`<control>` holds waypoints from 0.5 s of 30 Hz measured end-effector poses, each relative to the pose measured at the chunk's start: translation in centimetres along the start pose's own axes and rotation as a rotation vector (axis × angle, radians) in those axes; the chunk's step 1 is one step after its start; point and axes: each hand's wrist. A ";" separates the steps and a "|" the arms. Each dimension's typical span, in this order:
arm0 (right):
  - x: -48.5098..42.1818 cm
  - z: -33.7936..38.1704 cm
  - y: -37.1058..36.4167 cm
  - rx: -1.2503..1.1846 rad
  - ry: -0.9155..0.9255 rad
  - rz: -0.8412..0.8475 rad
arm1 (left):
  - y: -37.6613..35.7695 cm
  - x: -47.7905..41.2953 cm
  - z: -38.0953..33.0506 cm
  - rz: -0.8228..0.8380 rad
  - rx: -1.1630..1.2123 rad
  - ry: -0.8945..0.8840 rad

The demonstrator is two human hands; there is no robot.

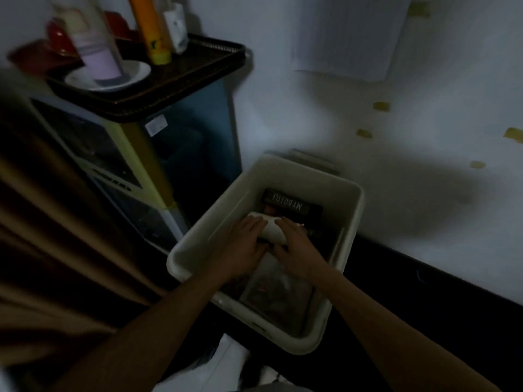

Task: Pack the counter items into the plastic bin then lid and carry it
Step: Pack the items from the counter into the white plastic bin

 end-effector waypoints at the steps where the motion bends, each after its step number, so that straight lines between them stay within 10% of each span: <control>1: 0.1 0.3 0.1 -0.034 0.017 -0.014 | 0.3 0.5 -0.4 -0.027 -0.019 0.013; 15: 3.7 7.1 -3.7 -0.107 0.455 0.042 | 1.5 14.9 -3.0 -0.281 -0.288 0.260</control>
Point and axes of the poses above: each hand's wrist, its own x-axis away from the middle knuckle, its own y-axis out of the back of the hand, z = x × y, and after that the axes turned 10 degrees about -y, right-handed
